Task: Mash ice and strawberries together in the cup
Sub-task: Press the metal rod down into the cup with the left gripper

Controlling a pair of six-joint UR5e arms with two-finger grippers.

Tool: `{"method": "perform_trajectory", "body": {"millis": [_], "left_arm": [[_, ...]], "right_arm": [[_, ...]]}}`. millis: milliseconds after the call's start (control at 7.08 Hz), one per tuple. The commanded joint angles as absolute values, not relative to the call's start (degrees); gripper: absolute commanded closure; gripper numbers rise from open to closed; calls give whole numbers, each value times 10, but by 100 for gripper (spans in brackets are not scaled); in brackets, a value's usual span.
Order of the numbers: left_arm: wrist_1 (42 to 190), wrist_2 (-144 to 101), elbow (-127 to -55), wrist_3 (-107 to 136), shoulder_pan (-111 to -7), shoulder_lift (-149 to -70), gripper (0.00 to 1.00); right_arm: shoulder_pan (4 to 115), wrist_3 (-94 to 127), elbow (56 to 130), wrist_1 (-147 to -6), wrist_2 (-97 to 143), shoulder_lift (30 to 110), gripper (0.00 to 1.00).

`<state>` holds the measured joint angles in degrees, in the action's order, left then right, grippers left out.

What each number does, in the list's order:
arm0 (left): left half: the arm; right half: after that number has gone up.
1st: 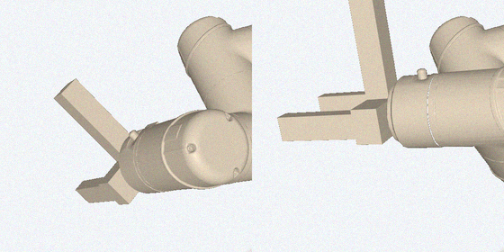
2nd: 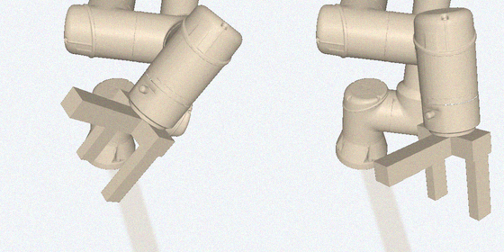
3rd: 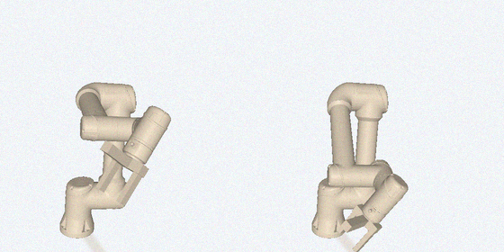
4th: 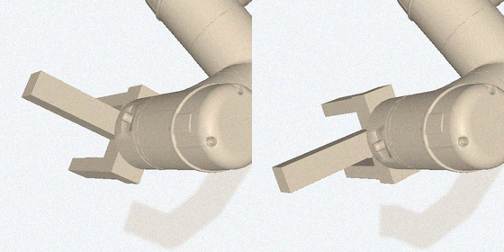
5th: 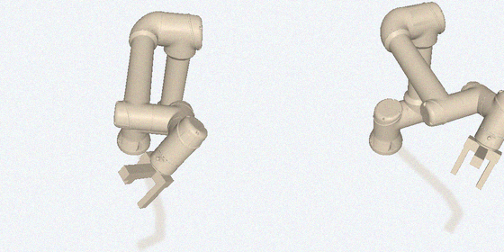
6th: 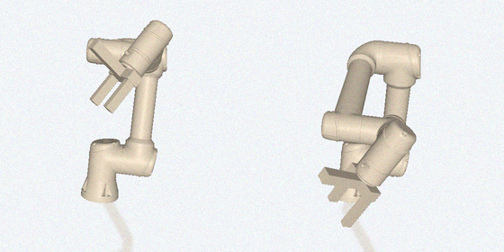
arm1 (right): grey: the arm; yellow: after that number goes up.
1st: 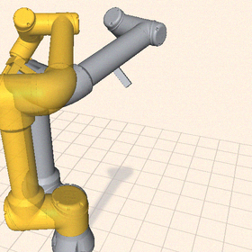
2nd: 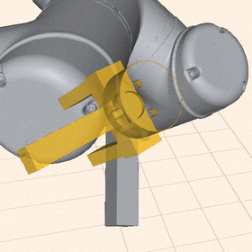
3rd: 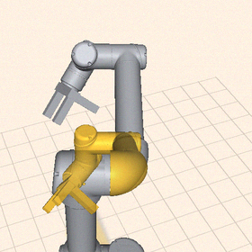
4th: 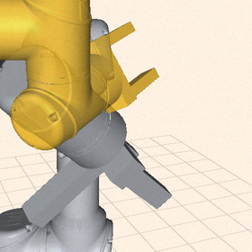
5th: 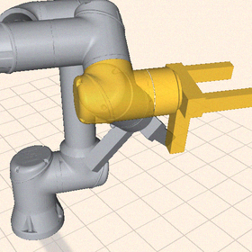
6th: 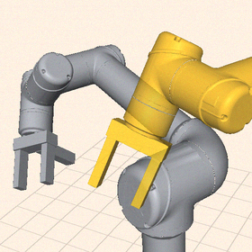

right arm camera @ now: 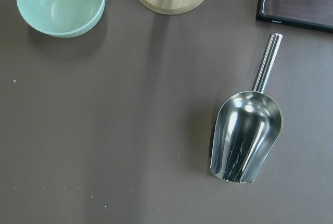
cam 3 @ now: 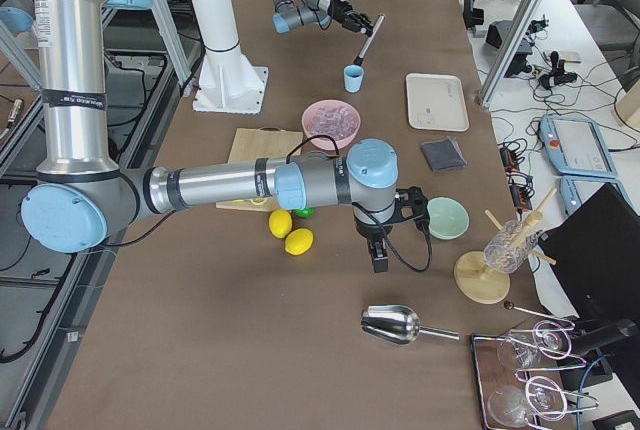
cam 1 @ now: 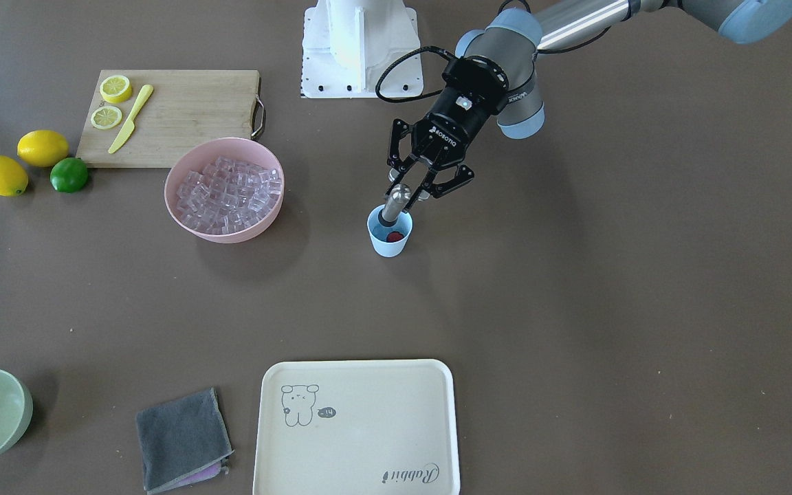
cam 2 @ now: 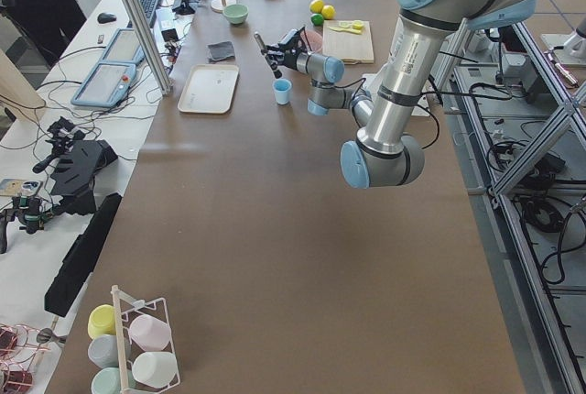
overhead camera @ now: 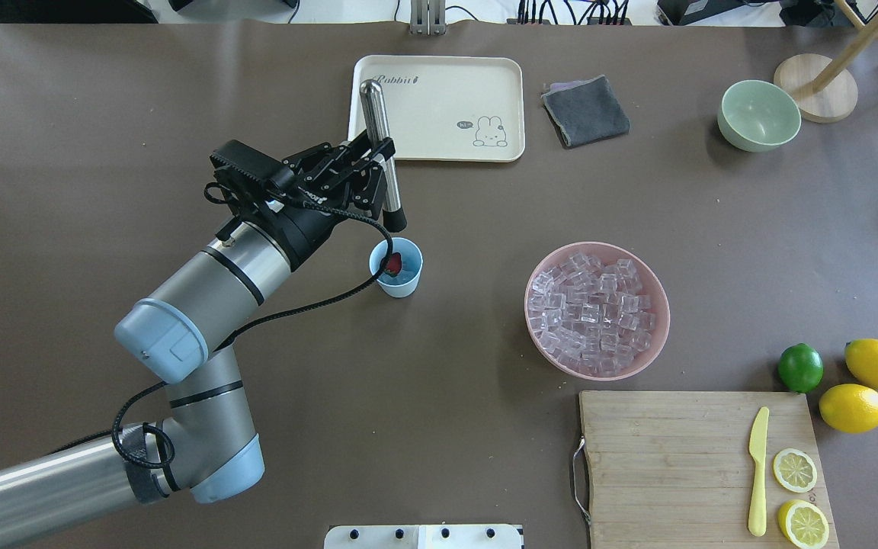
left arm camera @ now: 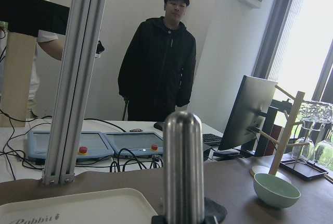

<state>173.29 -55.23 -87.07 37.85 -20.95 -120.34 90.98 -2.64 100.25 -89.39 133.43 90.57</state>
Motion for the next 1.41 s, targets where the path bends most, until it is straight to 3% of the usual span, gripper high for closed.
{"method": "perform_trajectory", "body": {"millis": [0, 424, 848, 1272], "left_arm": [[1748, -519, -841, 374, -192, -1204, 100], [1750, -519, -823, 374, -192, -1209, 100], [1748, -525, -902, 319, -198, -1205, 100], [1770, -519, -833, 322, -193, -1201, 100]], "right_arm": [[910, -26, 998, -894, 1334, 902, 0], [910, -26, 1002, -894, 1334, 908, 0], [910, -26, 1000, -894, 1334, 905, 0], [910, -26, 999, -894, 1334, 905, 0]]}}
